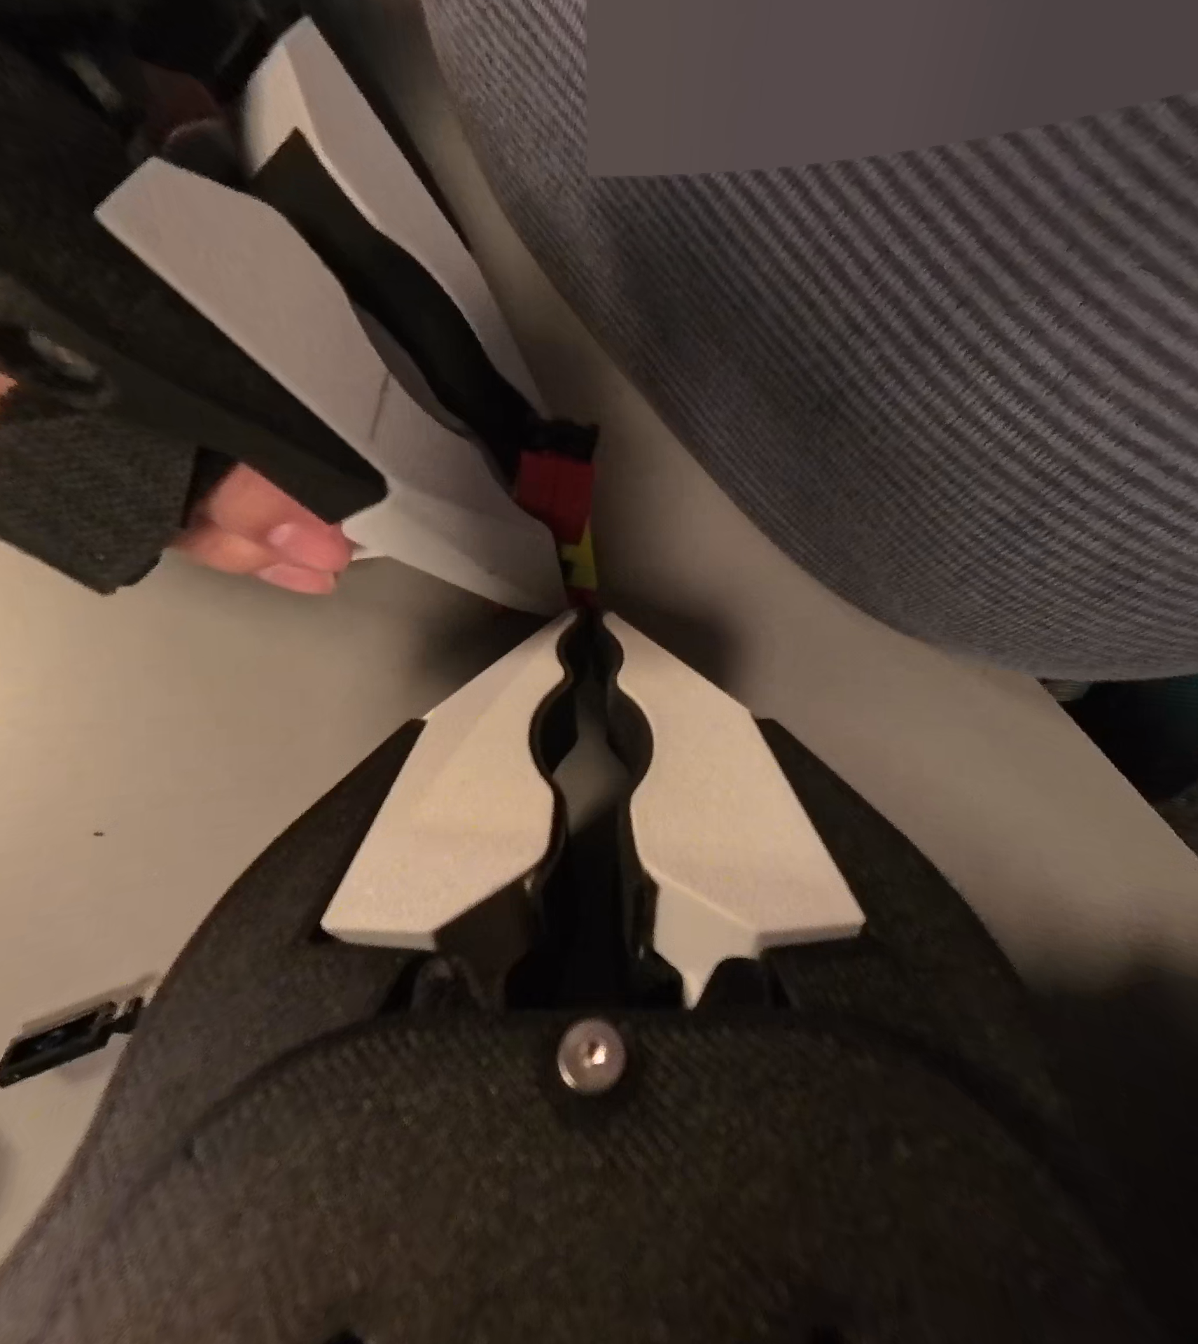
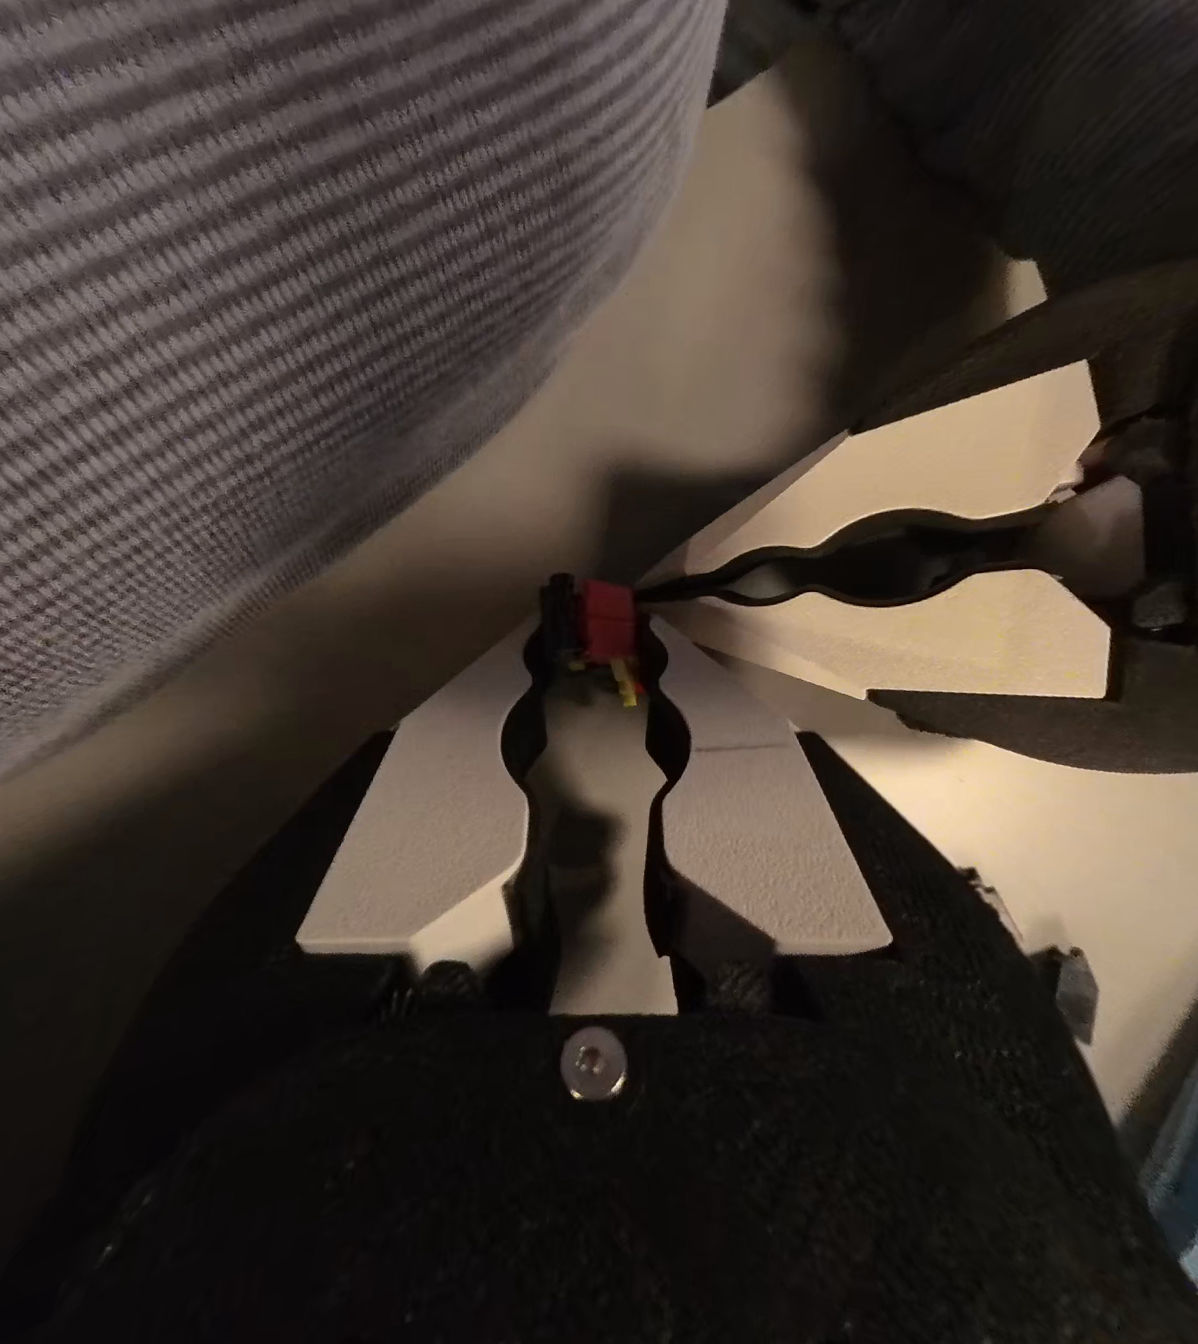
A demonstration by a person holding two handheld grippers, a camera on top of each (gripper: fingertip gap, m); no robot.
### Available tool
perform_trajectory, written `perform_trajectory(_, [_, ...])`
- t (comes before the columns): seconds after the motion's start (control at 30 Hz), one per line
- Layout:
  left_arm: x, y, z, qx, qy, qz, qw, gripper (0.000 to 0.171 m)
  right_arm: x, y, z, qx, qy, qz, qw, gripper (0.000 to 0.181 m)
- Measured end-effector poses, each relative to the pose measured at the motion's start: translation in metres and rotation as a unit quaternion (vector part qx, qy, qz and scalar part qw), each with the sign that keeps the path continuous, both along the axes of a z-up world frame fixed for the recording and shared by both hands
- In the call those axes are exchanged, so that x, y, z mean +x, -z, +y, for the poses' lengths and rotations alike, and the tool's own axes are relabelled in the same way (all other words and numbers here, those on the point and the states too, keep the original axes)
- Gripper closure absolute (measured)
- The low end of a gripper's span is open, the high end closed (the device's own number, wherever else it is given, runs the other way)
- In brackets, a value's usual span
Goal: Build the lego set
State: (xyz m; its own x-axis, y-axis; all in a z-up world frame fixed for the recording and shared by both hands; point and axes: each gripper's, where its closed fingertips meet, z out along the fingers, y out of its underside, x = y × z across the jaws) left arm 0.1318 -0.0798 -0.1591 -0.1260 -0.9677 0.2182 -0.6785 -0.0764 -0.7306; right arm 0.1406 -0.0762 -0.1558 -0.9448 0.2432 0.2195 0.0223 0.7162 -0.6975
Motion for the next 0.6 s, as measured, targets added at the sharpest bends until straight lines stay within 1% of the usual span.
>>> perform_trajectory(0.17, [0.002, 0.000, 0.000, 0.004, 0.000, -0.001, 1.000, 0.171, 0.001, 0.000, 0.000, -0.007, 0.010, -0.022, 1.000, 0.161])
perform_trajectory(0.27, [0.003, -0.001, -0.001, -0.003, -0.016, 0.001, 1.000, 0.171, 0.001, 0.000, 0.000, -0.008, 0.014, -0.016, 1.000, 0.161])
perform_trajectory(0.3, [0.003, -0.001, -0.001, -0.003, -0.026, 0.000, 1.000, 0.171, 0.001, 0.000, 0.000, -0.009, 0.018, -0.011, 1.000, 0.161])
perform_trajectory(0.33, [0.002, -0.002, -0.003, -0.004, -0.034, -0.003, 0.999, 0.164, 0.001, 0.000, 0.001, -0.010, 0.023, -0.004, 1.000, 0.161])
perform_trajectory(0.4, [0.000, -0.004, -0.004, -0.003, -0.065, -0.004, 0.998, 0.146, -0.002, 0.000, 0.005, -0.008, 0.034, 0.017, 0.999, 0.161])
perform_trajectory(0.47, [-0.003, -0.005, 0.000, 0.017, -0.112, -0.011, 0.993, 0.134, -0.008, -0.002, 0.012, 0.000, 0.049, 0.050, 0.998, 0.161])
perform_trajectory(0.53, [-0.007, -0.009, 0.009, 0.063, -0.167, -0.023, 0.984, 0.129, -0.015, -0.008, 0.017, -0.001, 0.066, 0.090, 0.994, 0.162])
perform_trajectory(0.6, [-0.011, -0.018, 0.023, 0.124, -0.236, -0.045, 0.963, 0.124, -0.023, -0.016, 0.024, 0.008, 0.083, 0.143, 0.986, 0.162])
